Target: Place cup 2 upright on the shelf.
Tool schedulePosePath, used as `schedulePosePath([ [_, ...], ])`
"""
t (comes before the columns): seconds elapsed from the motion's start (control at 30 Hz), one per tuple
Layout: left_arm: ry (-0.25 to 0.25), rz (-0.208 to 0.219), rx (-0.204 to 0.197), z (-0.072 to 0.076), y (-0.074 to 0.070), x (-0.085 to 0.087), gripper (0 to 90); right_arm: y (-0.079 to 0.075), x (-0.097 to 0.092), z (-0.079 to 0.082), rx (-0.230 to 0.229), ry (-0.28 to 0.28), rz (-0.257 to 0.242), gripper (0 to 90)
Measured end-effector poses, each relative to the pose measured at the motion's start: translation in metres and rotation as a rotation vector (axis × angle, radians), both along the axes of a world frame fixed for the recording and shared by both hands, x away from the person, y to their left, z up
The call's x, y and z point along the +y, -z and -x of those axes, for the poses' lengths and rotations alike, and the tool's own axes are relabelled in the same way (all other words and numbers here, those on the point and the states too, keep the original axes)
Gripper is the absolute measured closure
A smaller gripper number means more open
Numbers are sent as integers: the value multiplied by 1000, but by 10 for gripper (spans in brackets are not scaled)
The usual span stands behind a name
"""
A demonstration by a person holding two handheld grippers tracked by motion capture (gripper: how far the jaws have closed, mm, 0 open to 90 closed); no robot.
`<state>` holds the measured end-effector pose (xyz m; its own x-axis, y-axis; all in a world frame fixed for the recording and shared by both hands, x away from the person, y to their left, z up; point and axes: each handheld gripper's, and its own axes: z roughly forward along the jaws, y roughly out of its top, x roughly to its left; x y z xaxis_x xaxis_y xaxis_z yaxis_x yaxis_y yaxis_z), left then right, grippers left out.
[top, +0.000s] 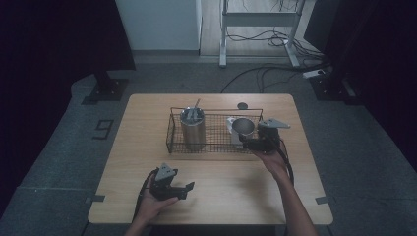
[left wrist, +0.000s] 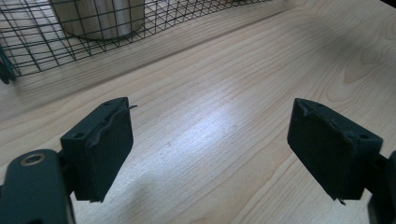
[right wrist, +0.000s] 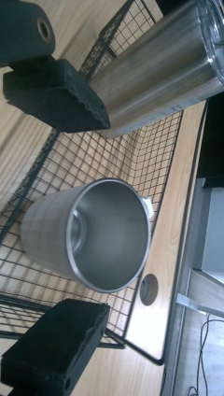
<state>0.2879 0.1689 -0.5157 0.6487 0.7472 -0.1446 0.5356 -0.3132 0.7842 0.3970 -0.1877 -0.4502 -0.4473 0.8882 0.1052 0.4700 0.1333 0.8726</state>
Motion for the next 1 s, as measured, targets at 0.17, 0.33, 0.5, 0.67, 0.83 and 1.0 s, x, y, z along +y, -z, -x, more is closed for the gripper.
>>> schedulePosePath([
  [0.17, -3, 1, -3, 0, 0, 2, 149, 4, -5, 11, -7, -2, -14, 107],
  [0.33, -3, 2, -6, 0, 0, 3, 149, 11, -12, 28, -11, -13, -18, 117],
  [0.5, -3, -2, -5, 1, 0, 3, 149, 19, -17, 43, -13, -19, -24, 128],
  [0.67, -2, -1, -6, 1, 0, 2, 149, 36, -24, 65, 12, -28, -26, 129],
  [0.83, -6, -4, -4, 1, 1, 3, 149, 45, -29, 76, 30, -31, -39, 130],
  [1.0, -8, -7, 0, 0, 2, 3, 149, 60, -33, 90, 55, -41, -15, 132],
])
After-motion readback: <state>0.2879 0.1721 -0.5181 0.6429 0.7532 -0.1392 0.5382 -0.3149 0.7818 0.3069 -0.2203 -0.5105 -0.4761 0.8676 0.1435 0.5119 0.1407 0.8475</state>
